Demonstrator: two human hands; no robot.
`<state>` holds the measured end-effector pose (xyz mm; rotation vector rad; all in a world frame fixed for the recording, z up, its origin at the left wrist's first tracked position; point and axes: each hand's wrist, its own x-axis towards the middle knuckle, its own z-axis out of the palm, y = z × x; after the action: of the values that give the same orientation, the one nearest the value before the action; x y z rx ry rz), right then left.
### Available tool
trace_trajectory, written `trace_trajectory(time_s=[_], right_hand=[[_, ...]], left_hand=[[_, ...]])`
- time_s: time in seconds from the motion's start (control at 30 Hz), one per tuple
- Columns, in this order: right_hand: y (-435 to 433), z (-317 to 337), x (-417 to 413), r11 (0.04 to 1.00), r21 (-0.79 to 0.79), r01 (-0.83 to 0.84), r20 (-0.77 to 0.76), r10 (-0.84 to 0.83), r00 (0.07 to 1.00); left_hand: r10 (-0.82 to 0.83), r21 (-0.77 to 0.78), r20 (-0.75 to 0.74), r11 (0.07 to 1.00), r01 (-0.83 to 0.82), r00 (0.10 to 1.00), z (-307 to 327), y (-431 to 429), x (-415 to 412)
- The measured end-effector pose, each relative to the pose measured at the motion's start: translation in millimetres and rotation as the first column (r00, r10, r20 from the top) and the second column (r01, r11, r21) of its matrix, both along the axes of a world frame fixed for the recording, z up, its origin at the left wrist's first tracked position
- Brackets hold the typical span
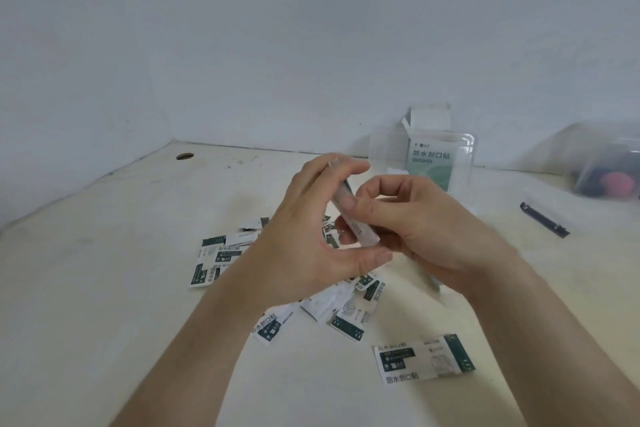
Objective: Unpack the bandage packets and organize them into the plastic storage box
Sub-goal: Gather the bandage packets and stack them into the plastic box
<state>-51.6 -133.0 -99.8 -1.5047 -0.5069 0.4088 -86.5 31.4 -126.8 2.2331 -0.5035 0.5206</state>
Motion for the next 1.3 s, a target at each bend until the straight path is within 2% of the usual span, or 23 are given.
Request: trace_trajectory(time_s=[0.1,0.17,0.27,0.33,0.4,0.47,0.6,0.73,0.8,0.9,0.97,1.03,1.1,1.23,1.3], right_hand=[[-23,10,8,0.931,-0.267,0.249,0.328,-0.155,0.932],[-36,14,12,0.84,-0.365,0.403,0.505,-0.185,0.843],[-52,16,14,0.698,-0.455,0.553,0.684,-0.123,0.719],[-60,15,15,0.644,-0.488,0.59,0.732,-0.066,0.678],[-68,10,20,0.661,-0.497,0.562,0.712,-0.059,0.7],[-78,6,29,0.739,-0.467,0.486,0.619,-0.119,0.776],[-98,-4,49,0.868,-0.326,0.374,0.302,-0.279,0.912],[-106,-9,61,0.916,-0.303,0.262,0.07,-0.253,0.965],[-105,-9,66,0.926,-0.308,0.22,0.019,-0.226,0.974],[-102,-8,73,0.907,-0.368,0.205,0.032,-0.207,0.978],[-101,-7,79,0.88,-0.419,0.223,0.05,-0.223,0.974],[-100,-10,86,0.808,-0.531,0.256,0.097,-0.242,0.965],[-95,-15,93,0.672,-0.687,0.278,0.172,-0.221,0.96],[-78,-28,96,0.357,-0.896,0.263,0.253,-0.075,0.965],[-74,-31,99,0.274,-0.924,0.267,0.261,-0.057,0.964]], left_hand=[[-0.027,-0.164,-0.085,0.986,0.013,0.996,13,-18,6],[0.057,-0.284,-0.094,0.955,-0.082,0.994,21,-33,13],[0.116,-0.407,-0.186,0.895,-0.184,0.976,30,-54,27],[0.101,-0.451,-0.257,0.867,-0.212,0.961,29,-66,37],[0.109,-0.479,-0.29,0.843,-0.243,0.951,27,-75,45],[0.114,-0.485,-0.307,0.835,-0.259,0.945,24,-83,53],[0.111,-0.422,-0.343,0.869,-0.258,0.933,18,-97,66],[0.148,-0.304,-0.358,0.915,-0.265,0.922,9,-106,76],[0.164,-0.254,-0.369,0.929,-0.269,0.915,7,-110,78],[0.201,-0.178,-0.35,0.945,-0.276,0.915,3,-115,80],[0.264,-0.043,-0.281,0.957,-0.286,0.923,2,-114,81],[0.328,0.102,-0.169,0.944,-0.315,0.929,1,-108,78],[0.337,0.136,-0.119,0.937,-0.321,0.934,-4,-100,73],[0.295,0.045,-0.197,0.955,-0.292,0.935,-19,-88,64],[0.26,-0.024,-0.242,0.962,-0.274,0.935,-25,-87,65]])
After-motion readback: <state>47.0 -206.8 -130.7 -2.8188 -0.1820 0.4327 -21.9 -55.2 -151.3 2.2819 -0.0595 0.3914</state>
